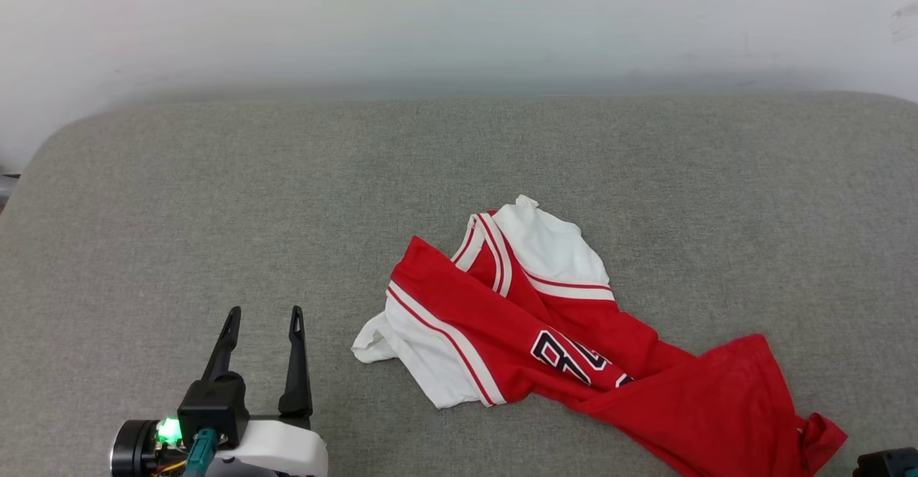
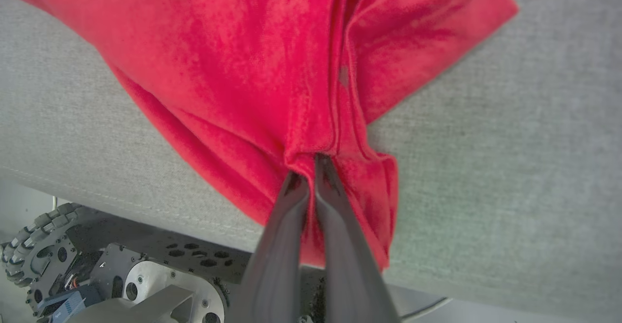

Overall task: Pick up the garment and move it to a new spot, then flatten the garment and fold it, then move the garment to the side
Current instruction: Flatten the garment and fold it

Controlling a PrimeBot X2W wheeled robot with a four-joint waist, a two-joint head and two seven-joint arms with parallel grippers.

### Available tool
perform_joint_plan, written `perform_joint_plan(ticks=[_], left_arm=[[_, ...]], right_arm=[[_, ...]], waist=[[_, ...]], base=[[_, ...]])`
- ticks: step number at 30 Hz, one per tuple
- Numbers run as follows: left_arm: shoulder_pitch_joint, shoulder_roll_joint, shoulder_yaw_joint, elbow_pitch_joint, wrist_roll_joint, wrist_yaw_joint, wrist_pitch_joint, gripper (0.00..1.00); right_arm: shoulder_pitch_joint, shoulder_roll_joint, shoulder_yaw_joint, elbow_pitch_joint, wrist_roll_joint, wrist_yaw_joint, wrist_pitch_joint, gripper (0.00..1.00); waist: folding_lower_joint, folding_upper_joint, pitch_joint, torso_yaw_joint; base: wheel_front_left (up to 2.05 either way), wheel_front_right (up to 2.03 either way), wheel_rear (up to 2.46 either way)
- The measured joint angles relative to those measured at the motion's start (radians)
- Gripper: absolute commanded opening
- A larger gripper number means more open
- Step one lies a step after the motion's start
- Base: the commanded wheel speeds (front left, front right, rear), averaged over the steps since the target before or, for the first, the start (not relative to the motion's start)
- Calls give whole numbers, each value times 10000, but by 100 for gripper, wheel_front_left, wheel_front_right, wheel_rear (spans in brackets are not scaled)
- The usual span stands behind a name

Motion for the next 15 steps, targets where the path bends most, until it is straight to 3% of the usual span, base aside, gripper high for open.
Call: perform_joint_plan(ticks=[1,2,8,15], left_arm=[[0,2,15,13,4,-2,0,100],[1,2,42,21,12,-4,0,100],[35,2,117,67,79,-75,0,100],[35,-25,29,46,128,-138,0,100]], right_arm=[[47,163,-125,-12,-44,0,-56,31],[63,288,-253,-54,-100,0,-140,100],[-159,476,-1175,-943,-679,2,-763,100],[-1258,-113,-2307,-2642,-1453,2,-1317,100]], waist=[[0,0,-7,4],[0,0,-12,2],[0,1,-80,47],[-1,0,-69,287]], base=[[0,0,0],[0,0,0],[0,0,0],[0,0,0]])
